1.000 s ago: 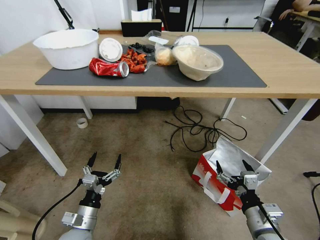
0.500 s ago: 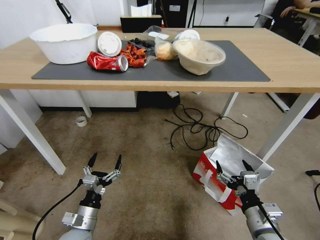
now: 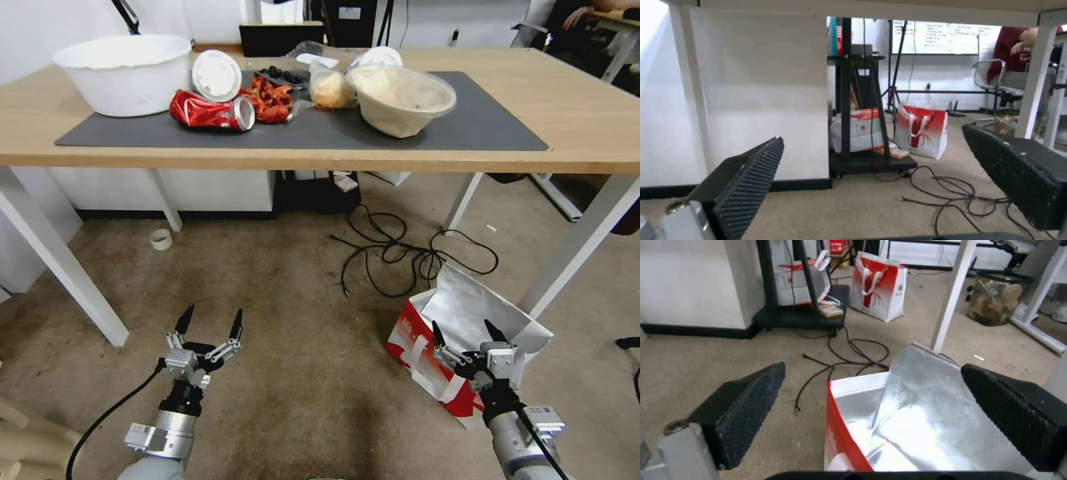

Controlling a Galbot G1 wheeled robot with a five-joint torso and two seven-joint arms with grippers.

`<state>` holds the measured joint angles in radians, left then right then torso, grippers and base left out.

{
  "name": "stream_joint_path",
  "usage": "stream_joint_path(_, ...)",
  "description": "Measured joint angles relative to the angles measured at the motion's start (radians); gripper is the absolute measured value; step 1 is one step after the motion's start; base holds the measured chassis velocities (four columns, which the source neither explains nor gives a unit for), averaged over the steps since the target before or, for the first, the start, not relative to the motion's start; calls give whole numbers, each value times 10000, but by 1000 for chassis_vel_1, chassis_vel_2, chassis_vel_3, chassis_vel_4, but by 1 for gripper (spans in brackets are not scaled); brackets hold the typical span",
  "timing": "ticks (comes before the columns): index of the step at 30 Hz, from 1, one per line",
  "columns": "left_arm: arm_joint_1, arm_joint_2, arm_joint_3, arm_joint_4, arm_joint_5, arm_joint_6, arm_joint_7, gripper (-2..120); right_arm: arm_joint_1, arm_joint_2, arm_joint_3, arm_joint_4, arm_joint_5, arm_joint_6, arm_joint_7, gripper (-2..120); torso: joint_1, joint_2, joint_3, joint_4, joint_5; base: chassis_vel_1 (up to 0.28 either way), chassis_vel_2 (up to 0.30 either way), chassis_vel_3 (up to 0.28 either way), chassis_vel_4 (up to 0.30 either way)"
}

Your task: Pick up the food delivery bag from the floor and place it on the table.

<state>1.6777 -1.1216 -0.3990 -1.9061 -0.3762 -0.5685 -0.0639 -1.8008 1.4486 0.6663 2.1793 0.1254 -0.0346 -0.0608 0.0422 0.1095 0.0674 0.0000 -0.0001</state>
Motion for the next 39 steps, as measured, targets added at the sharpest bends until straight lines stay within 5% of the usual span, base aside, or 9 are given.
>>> stream_joint_path(19, -34, -11, 67, 94, -46, -47, -39, 100, -10, 2, -6, -28, -10, -8, -10, 100, -74, -770, -674, 0, 2, 0, 0, 0, 0)
stream_joint_path(34, -83, -53, 97, 89, -56, -245, -53, 100, -53, -29, 66, 60, -18, 21, -12, 100, -98, -870, -674, -2, 1, 0, 0, 0, 0)
stream_joint_path(39, -109, -55, 87, 123, 24, -310, 51, 100, 377, -999, 484, 184, 297, -104, 70, 100, -97, -842, -673, 0, 3, 0, 0, 0, 0)
